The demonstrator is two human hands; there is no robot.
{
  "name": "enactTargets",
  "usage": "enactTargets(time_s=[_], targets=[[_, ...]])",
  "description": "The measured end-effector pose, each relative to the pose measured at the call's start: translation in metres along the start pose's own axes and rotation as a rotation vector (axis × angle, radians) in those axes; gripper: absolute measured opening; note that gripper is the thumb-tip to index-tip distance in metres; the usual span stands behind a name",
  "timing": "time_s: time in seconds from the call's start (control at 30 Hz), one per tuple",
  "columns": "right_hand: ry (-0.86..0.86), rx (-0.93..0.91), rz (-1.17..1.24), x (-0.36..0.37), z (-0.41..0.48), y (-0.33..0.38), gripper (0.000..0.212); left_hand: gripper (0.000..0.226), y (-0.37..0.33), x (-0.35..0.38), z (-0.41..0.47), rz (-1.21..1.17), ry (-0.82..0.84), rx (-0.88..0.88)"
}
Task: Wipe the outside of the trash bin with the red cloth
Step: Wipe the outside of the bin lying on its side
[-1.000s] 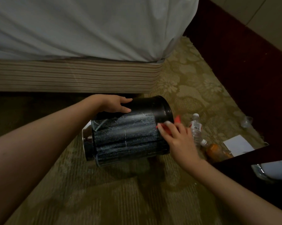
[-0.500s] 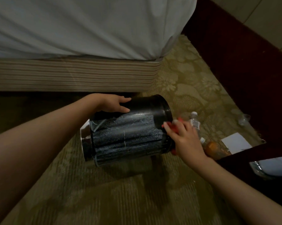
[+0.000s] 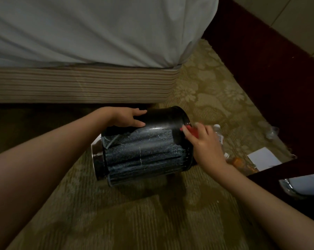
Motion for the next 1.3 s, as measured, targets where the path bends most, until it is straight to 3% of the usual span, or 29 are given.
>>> enactTargets(time_s=[0.07, 0.23, 0.37, 0.6, 0.83, 0.93, 1.1, 1.3], targets=[[0.041, -0.054, -0.013, 0.008, -0.025, 0.004, 0.078, 0.062, -0.001, 0.000, -0.001, 0.019, -0.015, -0.005], [-0.028, -0.095, -0.068, -0.013, 0.011, 0.023, 0.065, 0.062, -0.004, 0.003, -0.003, 0.072, -0.023, -0.017], [0.038, -0.073, -0.150, -0.019, 0.066, 0.040, 0.061, 0.062, -0.001, -0.001, -0.001, 0.048, -0.037, -0.028], [0.055, -0.231, -0.126, 0.000, -0.022, 0.030, 0.082, 0.062, 0.000, 0.000, 0.000, 0.035, -0.038, -0.018], [0.033, -0.118, -0.185, -0.023, 0.061, 0.043, 0.054, 0.062, 0.001, -0.004, 0.001, 0.037, -0.034, -0.022], [0.041, -0.117, -0.208, -0.017, 0.062, 0.042, 0.057, 0.063, 0.001, -0.005, 0.001, 0.032, -0.025, -0.015], [-0.034, -0.279, -0.154, 0.002, -0.018, 0.037, 0.079, 0.062, 0.000, -0.004, -0.001, 0.026, -0.039, 0.000], [-0.052, -0.234, -0.141, -0.018, 0.027, 0.051, 0.064, 0.063, -0.003, -0.002, -0.001, 0.086, -0.058, -0.008]])
Point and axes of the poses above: each hand's wrist, its own z-axis towards the middle knuckle, its own x-axis out of the palm, y = z × x, the point moved 7 cm from there along z, towards the middle knuckle, and after that the axes turned 13 degrees about y, right-handed, at the moved point
